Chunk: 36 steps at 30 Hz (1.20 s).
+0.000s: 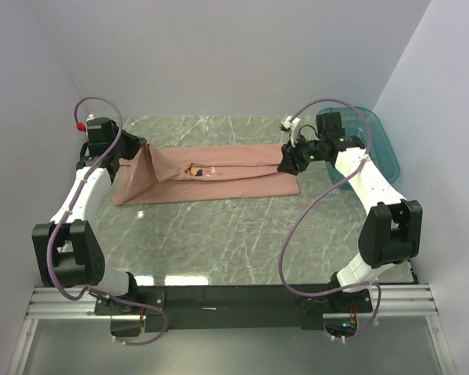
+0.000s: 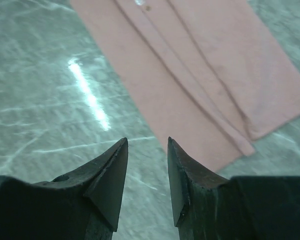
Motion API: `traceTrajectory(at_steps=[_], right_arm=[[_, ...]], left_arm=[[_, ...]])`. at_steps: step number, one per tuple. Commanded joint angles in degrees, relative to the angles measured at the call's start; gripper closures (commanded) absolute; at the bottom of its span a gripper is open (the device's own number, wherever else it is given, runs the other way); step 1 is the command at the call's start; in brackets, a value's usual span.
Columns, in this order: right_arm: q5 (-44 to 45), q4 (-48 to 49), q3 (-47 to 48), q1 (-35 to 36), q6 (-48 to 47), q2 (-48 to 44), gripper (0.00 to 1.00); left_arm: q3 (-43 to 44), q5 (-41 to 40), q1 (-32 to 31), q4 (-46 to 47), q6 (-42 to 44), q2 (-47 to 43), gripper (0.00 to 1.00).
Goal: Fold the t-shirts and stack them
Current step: Fold the tshirt
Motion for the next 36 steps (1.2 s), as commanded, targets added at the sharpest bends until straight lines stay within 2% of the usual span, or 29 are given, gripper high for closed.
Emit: traceTrajectory(at_steps=[1,21,36], right_arm=[[-8.0,0.1,-2.6,-0.1,1.8,-1.6,0.55],[-7.8,0.7,-3.8,1.7,1.9,-1.0,0.55],[-6.6,0.7,-3.9,1.7,2.0,0.5,0.55]], left_arm=[[4.2,0.9,0.2,0.5,3.1,1.3,1.00],[18.5,9.9,0.1,-2.4,10.4,17.3,1.00],[24.8,11.8,0.0,-4.5,11.7,25.1,1.00]])
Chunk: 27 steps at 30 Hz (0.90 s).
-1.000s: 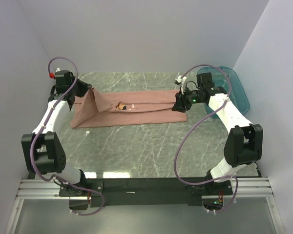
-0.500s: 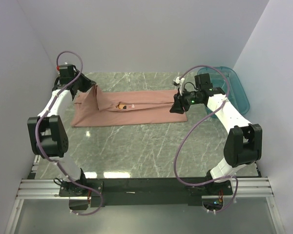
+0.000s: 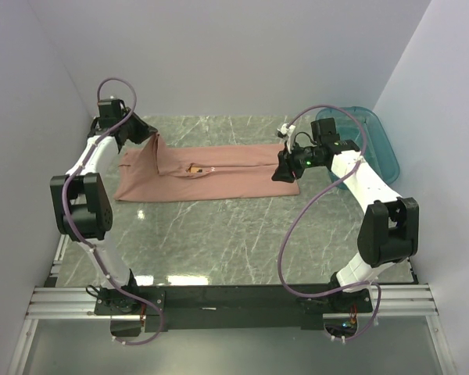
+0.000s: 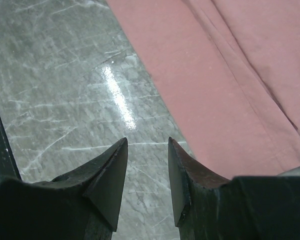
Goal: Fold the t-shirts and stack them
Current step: Fold the tshirt
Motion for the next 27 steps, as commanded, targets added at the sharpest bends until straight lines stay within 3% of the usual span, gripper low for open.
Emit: traceTrajectory(at_steps=[1,2,4,5,6,7,8,10,14,16,19,20,23,27], right_arm=[[0.0,0.9,0.0,0.3,0.4,0.5,0.55],[0.0,0.8,0.1,0.3,0.3,0.6,0.55],[0.2,0.7,0.1,0.4,0.3,0.7,0.55],[0.4,0.7,0.1,0.6,0.4,0.7,0.55],[0.6,0.5,0.2,0.5,0.3,0.7,0.55],[0.7,0.2,0.3,0.7,0.1,0.6,0.55],[1.1,0.0,0.4,0.7,-0.1,0.5,0.55],[1.7,-0.1,0.1,0.9,-0.5,-0.2,0.55],[3.3,0.1,-1.2,1.4,-2.0,-1.6,0.55],[4.4,0.6,-3.0,1.9,-4.0,-2.9,0.55],[7.2,0.8,-6.1,2.8,-8.0,-4.6,0.55],[7.9,0.8,-7.1,2.8,-9.0,-5.0,0.54],[12.3,0.9,-8.3,2.9,-10.8,-5.7,0.54],[16.6,2.7,-10.8,2.8,-10.0,-6.2,0.53]], left_arm=[[3.4,1.9,0.0,0.3,1.7,1.5,1.00],[4.0,2.9,0.1,-0.2,2.0,2.0,0.99],[6.5,3.8,0.1,-2.3,3.0,4.1,0.87],[7.6,3.1,0.1,-3.4,3.5,4.7,0.77],[9.0,2.4,0.1,-4.0,4.5,5.0,0.60],[9.4,1.6,0.1,-4.2,5.2,4.9,0.54],[9.8,0.3,0.1,-4.5,5.6,3.6,0.42],[10.9,-4.3,0.1,-5.0,7.3,1.9,0.32],[12.7,-11.0,0.4,-7.2,10.8,-4.2,0.28],[9.3,-12.9,0.8,-6.6,13.1,-8.1,0.28],[-2.8,-13.7,2.3,-3.2,13.7,-18.8,0.25],[-10.3,-13.1,3.2,-2.2,13.0,-24.4,0.22],[-22.1,-8.1,7.4,1.3,8.4,-34.4,0.18],[-37.9,-4.3,11.8,1.4,5.5,-42.5,0.19]])
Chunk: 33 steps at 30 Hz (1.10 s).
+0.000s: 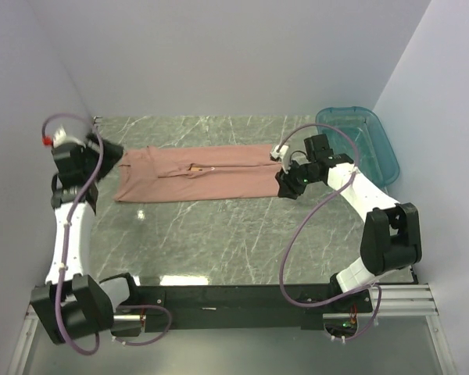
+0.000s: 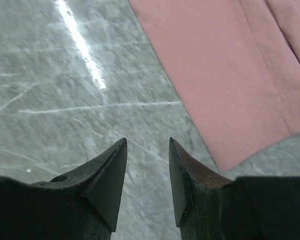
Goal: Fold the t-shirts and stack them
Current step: Fold the tshirt
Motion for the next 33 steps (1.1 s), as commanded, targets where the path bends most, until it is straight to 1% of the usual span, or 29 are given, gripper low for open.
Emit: traceTrajectory(at_steps=[1,4,7,10,12,13,14,16,17,18,24,26,31,33], right_arm=[[5.6,2.4,-1.5,0.1,-1.1,-2.6,0.53],[7.8,2.8,-1.3,-1.4,2.1,-2.4,0.52],[7.0,3.1,-0.2,-4.2,6.8,-2.2,0.52],[3.8,2.5,0.4,-6.0,9.6,-1.7,0.52],[2.7,1.9,0.6,-6.4,10.9,-1.0,0.52],[1.7,1.9,0.8,-6.4,11.4,-0.1,0.52],[1.4,1.7,1.3,-6.5,12.3,0.5,0.52],[0.5,0.4,2.1,-6.6,12.3,2.0,0.52],[0.6,0.3,2.3,-6.6,12.5,2.2,0.52],[0.8,0.6,2.3,-6.8,12.8,2.2,0.51],[-0.6,0.1,2.4,-7.3,13.3,3.9,0.52],[-2.0,-0.4,3.0,-7.3,13.3,4.7,0.52],[-2.8,-0.8,3.1,-7.5,13.4,5.4,0.52],[-2.7,-1.1,3.1,-7.8,13.5,5.9,0.52]], left_arm=[[-9.5,4.4,2.6,-0.2,-2.1,-2.1,0.19],[-12.0,4.1,2.9,-0.3,0.4,-3.8,0.19],[-11.9,1.5,3.0,0.3,5.0,-1.6,0.19],[-10.8,2.8,3.2,1.5,8.5,3.2,0.21],[-8.2,3.5,3.1,1.6,11.8,8.3,0.23],[-7.0,2.7,3.0,0.7,12.6,10.2,0.25],[-5.0,2.6,3.1,-0.3,13.8,13.9,0.29],[-3.5,1.3,2.9,-2.7,16.3,16.6,0.31],[-3.7,0.3,2.7,-2.9,17.0,17.5,0.29],[-3.8,-0.2,2.7,-2.7,17.5,17.7,0.29],[-1.6,-2.4,2.4,-3.3,19.7,19.7,0.32],[-0.6,-2.8,2.3,-3.7,20.6,21.7,0.36],[0.8,-5.7,2.3,-3.7,21.6,25.4,0.37],[2.1,-5.2,2.3,-4.1,21.9,26.2,0.37]])
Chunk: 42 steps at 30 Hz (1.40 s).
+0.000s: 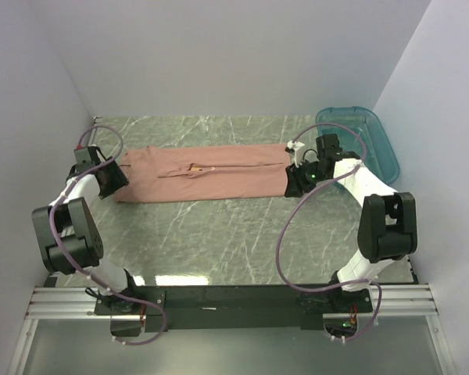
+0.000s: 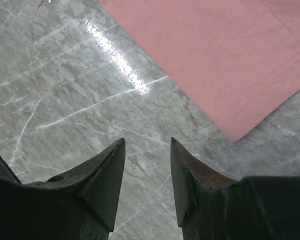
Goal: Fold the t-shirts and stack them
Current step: Fold the tshirt
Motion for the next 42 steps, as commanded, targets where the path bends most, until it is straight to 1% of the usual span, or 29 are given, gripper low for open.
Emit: traceTrajectory(at_steps=[1,6,10,15,18,21,23,26,31,34,37,42], right_arm=[[-1.6,-0.6,2.5,-1.0,0.6,0.8,0.52],[-0.9,1.1,2.1,-2.6,3.6,2.3,0.52],[2.6,3.2,1.8,-2.8,7.5,3.0,0.52],[7.4,5.7,1.7,-2.7,11.9,4.3,0.52],[7.6,6.2,1.7,-2.7,12.6,5.0,0.52],[9.9,7.2,1.5,-2.6,14.2,5.8,0.52],[11.1,7.9,1.4,-2.4,14.8,6.3,0.52],[12.8,8.9,0.9,-2.0,15.3,6.5,0.52],[19.9,10.6,2.5,0.6,16.9,8.5,0.52],[22.5,11.9,3.2,1.6,18.3,9.2,0.51],[22.5,11.9,4.2,1.6,18.8,10.0,0.52],[22.0,11.4,4.8,1.5,19.0,11.2,0.52]], left_arm=[[3.2,-1.4,-0.3,-0.1,2.0,0.9,0.37],[3.1,-0.1,-0.3,0.7,1.6,2.1,0.37],[0.4,0.5,-0.5,2.4,1.1,1.1,0.38],[0.4,-1.8,-1.5,1.8,1.4,0.1,0.38],[0.2,-2.7,-2.5,2.3,1.5,-1.3,0.38],[-0.6,-4.6,-3.6,2.8,1.9,-4.6,0.39],[-2.0,-5.3,-4.2,4.0,2.1,-8.6,0.38],[-3.3,-5.7,-4.4,4.7,1.9,-13.2,0.36],[-4.7,-5.8,-4.4,4.6,0.7,-17.3,0.25],[-4.8,-5.7,-4.4,4.5,0.7,-17.5,0.24],[-4.5,-5.3,-4.4,4.4,0.8,-16.4,0.25],[-4.4,-1.8,-4.4,4.8,1.7,-14.5,0.26]])
